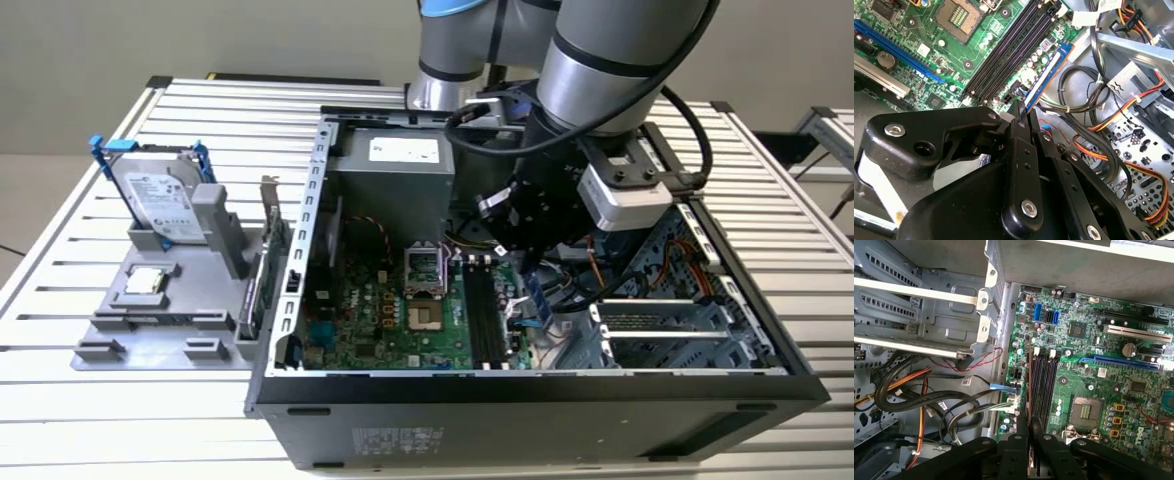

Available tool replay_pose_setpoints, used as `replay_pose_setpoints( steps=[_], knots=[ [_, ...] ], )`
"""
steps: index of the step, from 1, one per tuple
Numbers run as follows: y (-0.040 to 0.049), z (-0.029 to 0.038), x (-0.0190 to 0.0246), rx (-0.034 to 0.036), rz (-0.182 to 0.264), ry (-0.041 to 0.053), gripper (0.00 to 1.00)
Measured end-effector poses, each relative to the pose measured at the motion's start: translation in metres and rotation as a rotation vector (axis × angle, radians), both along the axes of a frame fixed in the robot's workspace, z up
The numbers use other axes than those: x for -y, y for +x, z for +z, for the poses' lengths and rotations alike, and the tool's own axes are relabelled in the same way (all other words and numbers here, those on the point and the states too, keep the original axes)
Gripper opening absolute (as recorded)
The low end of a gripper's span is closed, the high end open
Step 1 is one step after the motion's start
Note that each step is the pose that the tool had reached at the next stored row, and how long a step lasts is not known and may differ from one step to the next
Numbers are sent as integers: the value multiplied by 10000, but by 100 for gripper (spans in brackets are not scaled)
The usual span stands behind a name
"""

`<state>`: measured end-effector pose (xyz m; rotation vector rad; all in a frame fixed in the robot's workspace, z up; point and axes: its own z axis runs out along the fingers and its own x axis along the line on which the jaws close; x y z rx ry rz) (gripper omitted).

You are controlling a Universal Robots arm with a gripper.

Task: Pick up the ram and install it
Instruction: 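Insert the ram into the slot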

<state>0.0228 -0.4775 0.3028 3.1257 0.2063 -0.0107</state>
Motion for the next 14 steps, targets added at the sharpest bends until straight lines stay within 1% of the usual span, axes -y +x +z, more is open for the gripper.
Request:
replay_pose_setpoints(
  steps=[3,5,7,9,14],
  knots=[
    [0,-3,0,1,-18,2,0],
    [0,-17,0,2,-106,4,0],
    [0,-17,0,-10,-189,-2,0],
    [-1,-25,0,-38,-287,4,0],
    [-5,-38,1,-46,-597,5,0]
  ],
)
